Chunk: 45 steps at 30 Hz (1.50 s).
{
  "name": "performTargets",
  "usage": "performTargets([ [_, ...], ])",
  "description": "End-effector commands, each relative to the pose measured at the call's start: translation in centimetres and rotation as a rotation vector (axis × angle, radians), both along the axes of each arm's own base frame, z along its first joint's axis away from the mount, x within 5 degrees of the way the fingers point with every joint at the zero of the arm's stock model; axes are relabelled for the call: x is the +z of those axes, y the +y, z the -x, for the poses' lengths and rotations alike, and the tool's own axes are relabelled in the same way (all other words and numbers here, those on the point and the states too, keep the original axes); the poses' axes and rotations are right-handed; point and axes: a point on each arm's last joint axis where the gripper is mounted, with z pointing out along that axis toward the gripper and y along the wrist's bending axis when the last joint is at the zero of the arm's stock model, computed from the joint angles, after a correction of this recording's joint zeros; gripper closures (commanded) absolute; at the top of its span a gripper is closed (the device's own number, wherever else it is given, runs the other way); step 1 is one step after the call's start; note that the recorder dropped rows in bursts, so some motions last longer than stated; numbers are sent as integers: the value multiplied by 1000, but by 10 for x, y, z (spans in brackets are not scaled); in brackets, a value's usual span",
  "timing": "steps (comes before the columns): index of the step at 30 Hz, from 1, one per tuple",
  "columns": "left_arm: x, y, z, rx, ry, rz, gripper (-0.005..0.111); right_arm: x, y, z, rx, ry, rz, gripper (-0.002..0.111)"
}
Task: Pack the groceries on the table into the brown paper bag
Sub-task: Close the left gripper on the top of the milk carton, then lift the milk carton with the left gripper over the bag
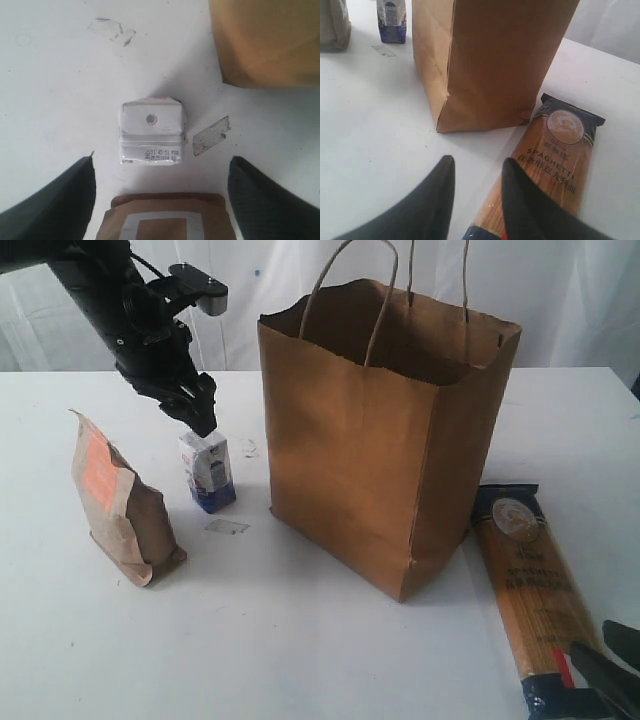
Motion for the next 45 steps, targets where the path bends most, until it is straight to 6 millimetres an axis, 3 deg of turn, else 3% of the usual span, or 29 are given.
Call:
performTargets([
  [1,-8,-1,-5,-24,13,-4,30,-1,0,0,-6,-6,0,77],
  [5,-24,-4,-12,-23,25,-17,24,-1,0,0,-6,-6,0,77],
  [20,-65,-7,-31,-19,20,-72,26,-1,0,0,-6,-6,0,77],
  [22,-67,-7,-33,-18,17,-71,33,-1,0,0,-6,-6,0,77],
  [25,-70,-7,-33,-18,21,-73,56,-1,0,0,-6,-6,0,77],
  [30,-68,-5,-30,-25,46,-96,107,-1,0,0,-6,-6,0,77],
  [35,-45,4,-24,-11,6,-150,107,-1,0,0,-6,-6,0,77],
  [45,63,24,20,98,-196,-40,107,-1,0,0,-6,-6,0,77],
])
